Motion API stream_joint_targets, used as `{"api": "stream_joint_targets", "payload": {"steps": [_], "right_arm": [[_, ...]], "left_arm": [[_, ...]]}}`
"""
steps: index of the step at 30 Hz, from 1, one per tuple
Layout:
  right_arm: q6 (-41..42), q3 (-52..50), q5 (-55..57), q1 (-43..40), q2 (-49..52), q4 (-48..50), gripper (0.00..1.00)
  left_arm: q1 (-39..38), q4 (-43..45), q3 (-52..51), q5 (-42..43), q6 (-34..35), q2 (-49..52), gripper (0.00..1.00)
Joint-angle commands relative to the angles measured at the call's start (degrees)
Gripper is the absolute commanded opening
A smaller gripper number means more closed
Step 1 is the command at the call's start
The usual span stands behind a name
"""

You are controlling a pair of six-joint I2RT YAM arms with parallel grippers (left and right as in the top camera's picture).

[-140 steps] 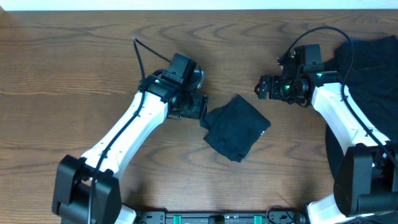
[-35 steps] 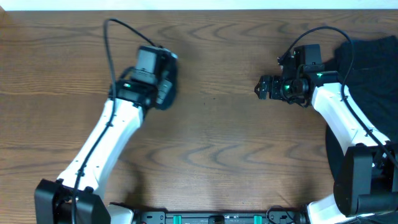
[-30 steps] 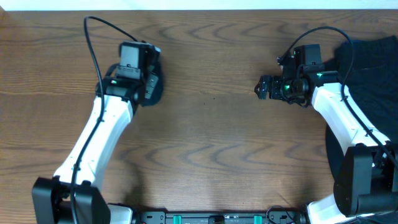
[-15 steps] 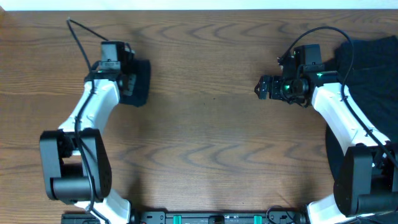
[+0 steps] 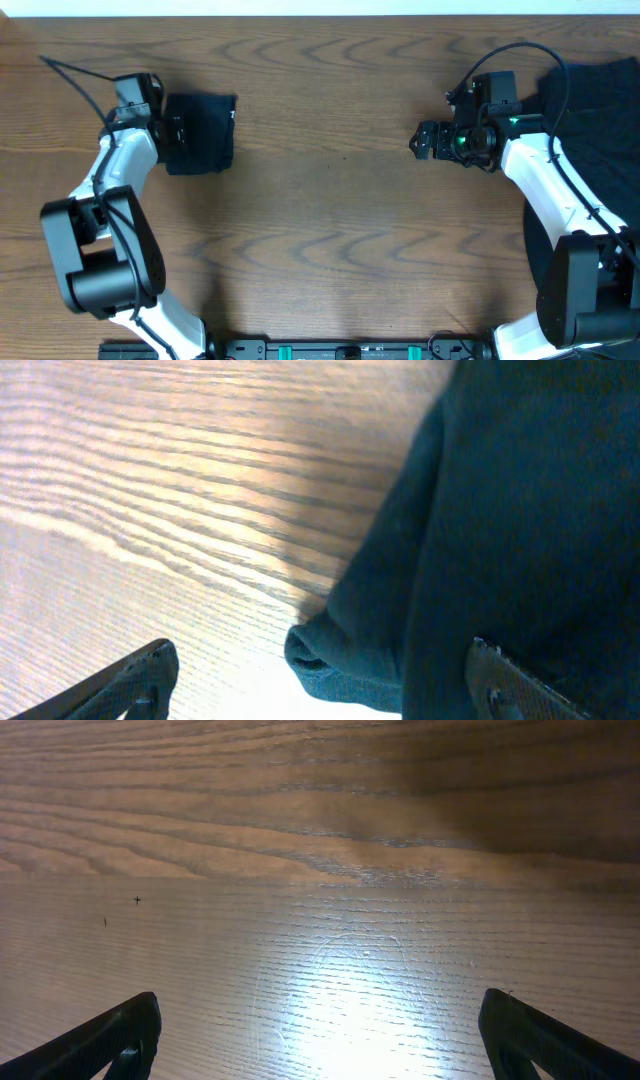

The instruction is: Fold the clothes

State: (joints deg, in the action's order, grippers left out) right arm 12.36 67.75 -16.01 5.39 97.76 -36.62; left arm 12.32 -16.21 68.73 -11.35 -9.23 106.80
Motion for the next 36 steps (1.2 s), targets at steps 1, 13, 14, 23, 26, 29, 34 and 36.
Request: {"api": "stream_joint_targets", "payload": {"steps": [1, 13, 14, 23, 26, 29, 34, 36], "right_arm": [[-0.4, 0.2, 0.2, -0.5, -1.0, 0.0, 0.99], [-0.4, 0.2, 0.2, -0.5, -1.0, 0.0, 0.99], [-0.4, 0.2, 0.2, -0.5, -1.0, 0.0, 0.99], [-0.4, 0.2, 0.2, -0.5, -1.0, 0.0, 0.99], [-0.4, 0.2, 0.2, -0.5, -1.0, 0.0, 0.99], [-0.4, 0.2, 0.2, -0.5, -1.0, 0.0, 0.99], [-0.4, 0.2, 0.2, -0.5, -1.0, 0.0, 0.99], [-0.4, 0.2, 0.2, -0.5, -1.0, 0.0, 0.99]], "left_arm": [[-0.1, 0.4, 2.4, 5.5, 6.9, -7.0, 0.93], [-0.2, -1.2, 2.1, 38.8, 18.3, -11.5, 0.06], [-0.2, -1.1, 2.0, 39.2, 18.7, -10.5, 0.06], [-0.1, 2.7, 1.9, 49.4, 21.2, 3.0, 0.06], [-0.1, 3.5, 1.9, 50.4, 21.6, 6.8, 0.06], [-0.1, 3.5, 1.5, 50.4, 21.6, 9.9, 0.06], [-0.1, 5.2, -0.1, 50.4, 21.6, 13.0, 0.06], [-0.1, 5.2, 0.0, 51.3, 21.6, 13.0, 0.06]]}}
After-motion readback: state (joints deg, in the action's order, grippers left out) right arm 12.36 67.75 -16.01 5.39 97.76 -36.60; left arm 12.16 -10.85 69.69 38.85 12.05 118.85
